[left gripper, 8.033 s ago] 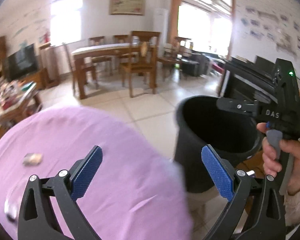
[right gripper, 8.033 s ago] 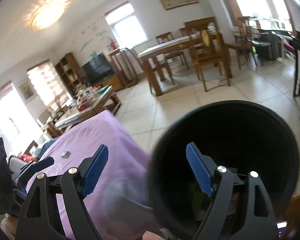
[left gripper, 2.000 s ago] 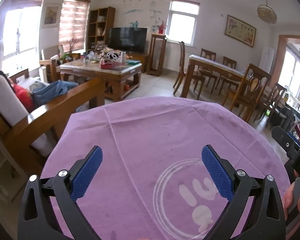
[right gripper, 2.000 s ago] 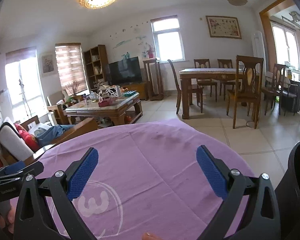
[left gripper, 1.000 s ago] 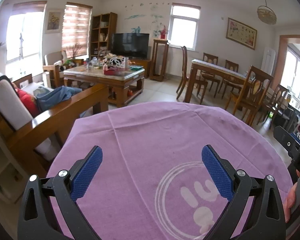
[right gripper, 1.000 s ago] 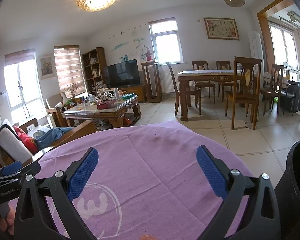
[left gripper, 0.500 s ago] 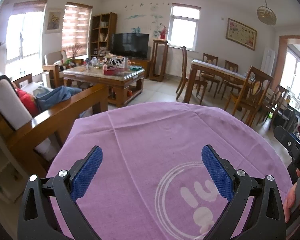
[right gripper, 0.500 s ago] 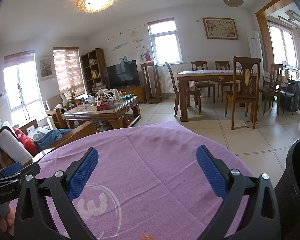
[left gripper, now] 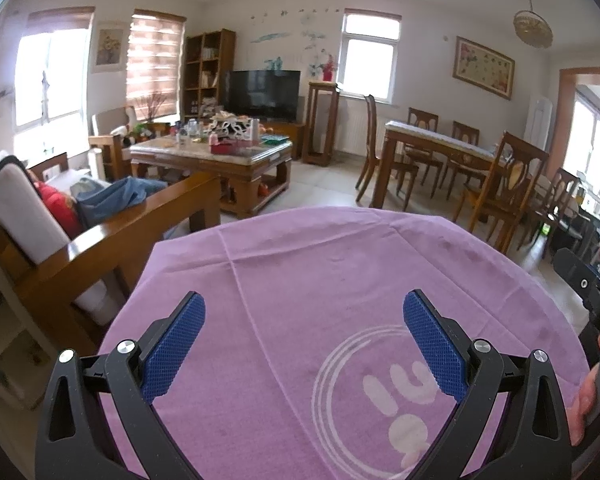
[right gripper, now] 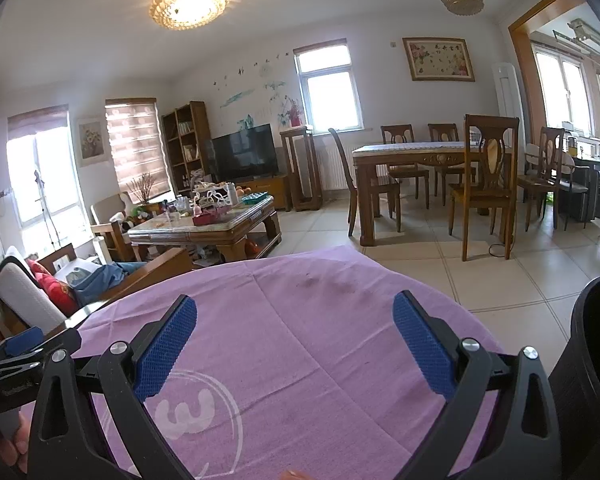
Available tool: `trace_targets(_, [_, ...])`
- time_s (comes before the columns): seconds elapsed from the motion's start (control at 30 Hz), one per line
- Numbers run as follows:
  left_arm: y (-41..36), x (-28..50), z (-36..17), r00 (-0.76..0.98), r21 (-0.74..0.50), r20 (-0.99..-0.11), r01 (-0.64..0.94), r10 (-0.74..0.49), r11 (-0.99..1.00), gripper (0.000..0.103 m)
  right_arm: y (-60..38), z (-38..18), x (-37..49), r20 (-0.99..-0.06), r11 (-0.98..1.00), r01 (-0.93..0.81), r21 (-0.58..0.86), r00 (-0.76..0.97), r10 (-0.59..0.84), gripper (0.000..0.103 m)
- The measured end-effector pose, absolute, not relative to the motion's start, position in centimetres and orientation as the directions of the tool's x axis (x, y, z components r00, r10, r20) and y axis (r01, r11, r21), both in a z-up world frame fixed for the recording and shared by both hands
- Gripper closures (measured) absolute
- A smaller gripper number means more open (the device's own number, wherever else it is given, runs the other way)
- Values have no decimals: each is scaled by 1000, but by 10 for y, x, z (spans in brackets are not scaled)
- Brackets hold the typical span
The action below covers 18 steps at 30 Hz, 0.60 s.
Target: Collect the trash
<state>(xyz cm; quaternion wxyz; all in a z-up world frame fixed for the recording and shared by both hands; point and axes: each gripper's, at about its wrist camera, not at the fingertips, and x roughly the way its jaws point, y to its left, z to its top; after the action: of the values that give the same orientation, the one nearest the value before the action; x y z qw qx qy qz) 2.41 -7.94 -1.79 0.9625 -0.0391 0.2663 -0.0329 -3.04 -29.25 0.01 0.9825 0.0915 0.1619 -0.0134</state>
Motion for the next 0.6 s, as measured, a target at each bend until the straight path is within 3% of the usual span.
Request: trace_targets(0.6, [-79, 25, -18, 855, -96, -512, 45, -88, 994, 5, -295, -1, -30, -321, 983, 55, 176, 947, 4, 5])
